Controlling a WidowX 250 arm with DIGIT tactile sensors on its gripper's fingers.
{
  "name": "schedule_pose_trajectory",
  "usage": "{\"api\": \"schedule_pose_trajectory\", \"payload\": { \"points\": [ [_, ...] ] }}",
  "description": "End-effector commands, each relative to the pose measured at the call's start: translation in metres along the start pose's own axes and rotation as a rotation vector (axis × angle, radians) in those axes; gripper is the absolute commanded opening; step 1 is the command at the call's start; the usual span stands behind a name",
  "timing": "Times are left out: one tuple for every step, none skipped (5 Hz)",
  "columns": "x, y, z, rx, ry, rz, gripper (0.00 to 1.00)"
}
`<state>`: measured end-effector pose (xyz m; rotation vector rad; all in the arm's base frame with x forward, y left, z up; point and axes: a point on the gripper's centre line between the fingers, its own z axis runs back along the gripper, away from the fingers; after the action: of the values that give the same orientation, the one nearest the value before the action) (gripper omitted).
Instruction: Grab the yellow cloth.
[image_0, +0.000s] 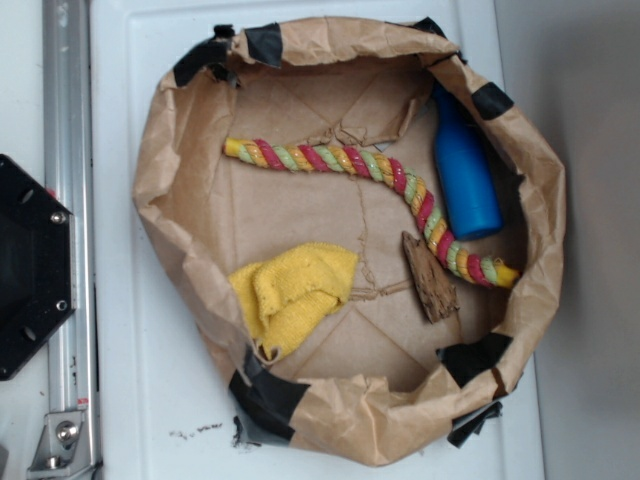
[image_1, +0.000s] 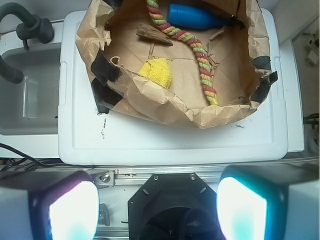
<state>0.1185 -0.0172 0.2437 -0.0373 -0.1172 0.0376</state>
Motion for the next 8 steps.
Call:
{"api": "schedule_pose_trajectory", "payload": {
  "points": [
    [0.000,0.000,0.000,0.000,0.000,0.000,1.00],
    [0.049,0.019,-0.020,-0.028,0.000,0.149,1.00],
    [0.090,0.025,-0.037,-0.072,-0.021,0.337,1.00],
    [0.116,0.014,-0.073,-0.121,0.047,0.317,1.00],
    [0.128,0.005,-0.118,-0.072,0.114,0.221,1.00],
    [0.109,0.004,-0.169,-0.042,0.220,0.148,1.00],
    [0.091,-0.002,-0.204,-0.095,0.258,0.118,1.00],
    [0.079,-0.017,-0.230,-0.051,0.275,0.091,0.74]
  ]
}}
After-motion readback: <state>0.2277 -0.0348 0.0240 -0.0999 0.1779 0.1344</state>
